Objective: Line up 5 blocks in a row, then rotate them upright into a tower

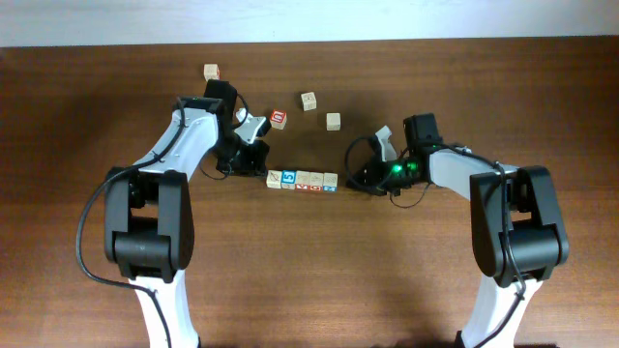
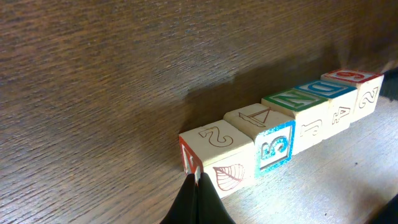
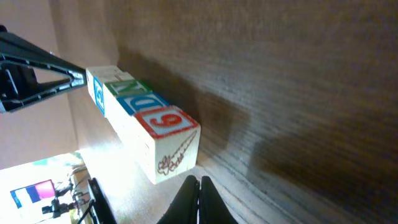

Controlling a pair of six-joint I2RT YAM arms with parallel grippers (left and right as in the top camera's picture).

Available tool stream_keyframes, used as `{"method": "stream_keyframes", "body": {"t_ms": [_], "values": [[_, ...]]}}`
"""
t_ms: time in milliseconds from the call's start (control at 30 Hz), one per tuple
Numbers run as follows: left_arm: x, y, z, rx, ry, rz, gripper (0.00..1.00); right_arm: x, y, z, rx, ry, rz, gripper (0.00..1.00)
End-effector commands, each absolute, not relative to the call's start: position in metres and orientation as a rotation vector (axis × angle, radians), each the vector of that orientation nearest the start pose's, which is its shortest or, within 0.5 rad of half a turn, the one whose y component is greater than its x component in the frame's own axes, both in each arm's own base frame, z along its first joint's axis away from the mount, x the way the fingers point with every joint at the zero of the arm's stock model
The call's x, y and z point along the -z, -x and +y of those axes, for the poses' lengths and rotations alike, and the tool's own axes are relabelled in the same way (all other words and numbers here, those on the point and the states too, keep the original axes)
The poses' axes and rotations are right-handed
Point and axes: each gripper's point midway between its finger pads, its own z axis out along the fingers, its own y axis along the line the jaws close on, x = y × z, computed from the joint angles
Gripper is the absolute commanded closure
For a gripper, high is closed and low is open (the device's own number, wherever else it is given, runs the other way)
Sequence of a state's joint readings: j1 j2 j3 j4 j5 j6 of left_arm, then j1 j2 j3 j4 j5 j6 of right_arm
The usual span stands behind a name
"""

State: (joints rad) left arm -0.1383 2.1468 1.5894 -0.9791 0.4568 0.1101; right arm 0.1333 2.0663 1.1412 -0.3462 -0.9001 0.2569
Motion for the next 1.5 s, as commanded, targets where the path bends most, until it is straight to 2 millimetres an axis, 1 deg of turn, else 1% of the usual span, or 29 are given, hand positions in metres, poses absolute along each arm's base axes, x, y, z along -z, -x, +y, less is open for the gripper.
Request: {"method": "stream_keyframes", "body": {"t_ms": [0,300,567,600,700,800,900,1133,1233,1467], "values": [[-0.036,-0.395,-0.137,0.734,-0.385,2.994,1.0,-0.013,-0.368,0.191,-1.418,0.061,2.704,0.95],[-0.037,-0.395,-0.139,0.761,-0.385,2.989,1.0,-0.012,-0.368,0.201,-1.427,0.079,2.699,0.95],[-0.037,-0.393,-0.139,0.761,-0.383,2.995,1.0,-0.011,-0.368,0.202,-1.421,0.08,2.702,0.96],[-0.037,-0.393,-0.139,0.757,-0.377,2.998,1.0,-0.011,-0.368,0.201,-1.418,0.074,2.705,0.95],[-0.033,-0.395,-0.132,0.695,-0.269,3.038,1.0,-0.011,-0.368,0.202,-1.418,0.077,2.705,0.95],[-0.034,-0.396,-0.132,0.699,-0.185,3.05,1.0,-0.01,-0.368,0.203,-1.414,0.08,2.707,0.96],[-0.034,-0.397,-0.133,0.702,-0.151,3.054,1.0,-0.01,-0.368,0.203,-1.414,0.081,2.705,0.95],[-0.033,-0.392,-0.138,0.693,-0.163,3.071,1.0,-0.01,-0.368,0.203,-1.414,0.076,2.707,0.95],[-0.028,-0.393,-0.131,0.588,-0.136,3.094,1.0,-0.01,-0.368,0.203,-1.414,0.077,2.707,0.96],[-0.028,-0.393,-0.131,0.583,-0.134,3.094,1.0,-0.01,-0.368,0.203,-1.414,0.077,2.707,0.96]]}}
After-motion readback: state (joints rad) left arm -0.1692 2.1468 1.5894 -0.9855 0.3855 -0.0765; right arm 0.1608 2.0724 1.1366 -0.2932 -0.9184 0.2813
